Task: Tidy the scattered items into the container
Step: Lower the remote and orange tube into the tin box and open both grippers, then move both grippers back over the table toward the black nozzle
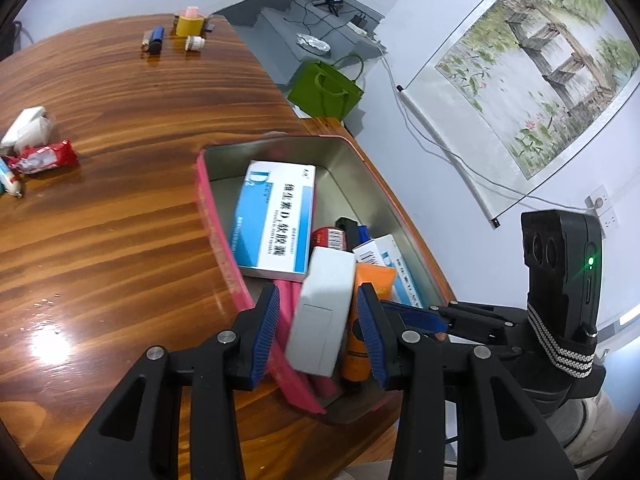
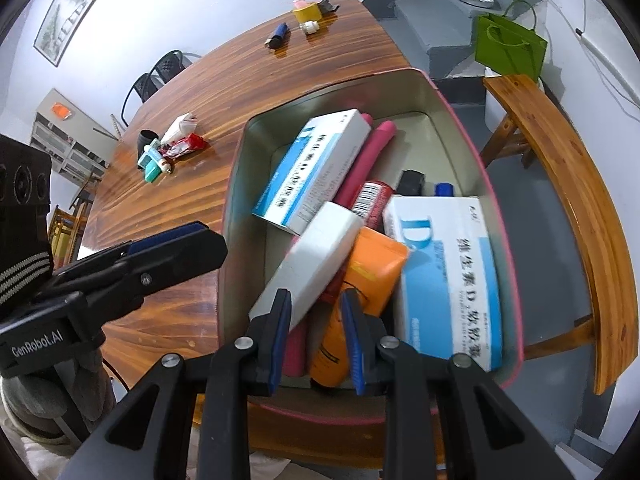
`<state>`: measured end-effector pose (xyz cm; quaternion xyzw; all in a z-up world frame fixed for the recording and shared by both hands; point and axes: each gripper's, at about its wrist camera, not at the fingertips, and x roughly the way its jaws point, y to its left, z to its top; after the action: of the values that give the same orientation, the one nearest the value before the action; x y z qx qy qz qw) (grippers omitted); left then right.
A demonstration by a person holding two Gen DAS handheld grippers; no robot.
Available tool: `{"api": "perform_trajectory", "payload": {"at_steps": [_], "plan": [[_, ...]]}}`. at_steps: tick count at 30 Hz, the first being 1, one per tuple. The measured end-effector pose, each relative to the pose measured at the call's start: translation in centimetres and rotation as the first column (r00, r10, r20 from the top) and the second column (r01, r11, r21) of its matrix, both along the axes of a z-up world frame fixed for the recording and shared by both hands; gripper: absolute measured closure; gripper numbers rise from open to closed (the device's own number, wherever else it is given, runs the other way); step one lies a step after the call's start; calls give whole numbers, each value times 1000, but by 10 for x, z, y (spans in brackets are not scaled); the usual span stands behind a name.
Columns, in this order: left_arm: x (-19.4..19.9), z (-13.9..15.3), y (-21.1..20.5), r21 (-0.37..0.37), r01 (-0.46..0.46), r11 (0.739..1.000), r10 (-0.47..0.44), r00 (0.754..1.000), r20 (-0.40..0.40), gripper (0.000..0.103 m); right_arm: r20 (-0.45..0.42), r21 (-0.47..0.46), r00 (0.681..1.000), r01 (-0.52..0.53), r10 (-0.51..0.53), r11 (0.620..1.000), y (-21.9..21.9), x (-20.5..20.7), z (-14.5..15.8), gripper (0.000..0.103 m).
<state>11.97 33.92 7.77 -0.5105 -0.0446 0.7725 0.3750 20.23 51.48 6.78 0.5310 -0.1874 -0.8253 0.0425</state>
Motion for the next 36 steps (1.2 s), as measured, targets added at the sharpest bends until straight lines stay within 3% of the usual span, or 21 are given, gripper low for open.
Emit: {"api": "perform_trajectory", "payload": {"at_steps": [5,11,13,16,17,18,20,30,36], "plan": [[-1,6,-17,-22,-44,999,43,998,-44,59,-26,3,1000,-13,13,1000,-11,-4,8,74],[-10,5,-50,-38,-132,990,131,991,-39,59,-74,-2,997,29,-29,1000,-17,-12,22,74],[-13,6,-63,-42,-160,986,158,987,-39,59,-81,-9,996,33,-34,999,-21,-17,25,67],[-16,5,-80,-41,-192,980,191,981,-32,59,-95,-12,995,22,-24,1000,-31,-24,29,48],[-17,5,-88,-40,-205,978,204,978,-29,57,-102,-12,995,15,-17,1000,-36,-26,30,41],[-19,5,-95,-40,-216,976,215,976,-26,47,-111,-10,994,4,-5,1000,-42,-28,32,39],[-22,5,-109,-35,-236,971,236,972,-23,39,-123,-9,992,-23,22,1000,-54,-33,36,39],[-42,1,-177,-54,-325,944,326,945,2,39,-117,-26,984,-136,132,990,-126,-68,32,39],[-65,-2,-219,-84,-365,927,366,931,-3,39,-78,-35,987,-146,143,989,-155,-86,22,39]]}}
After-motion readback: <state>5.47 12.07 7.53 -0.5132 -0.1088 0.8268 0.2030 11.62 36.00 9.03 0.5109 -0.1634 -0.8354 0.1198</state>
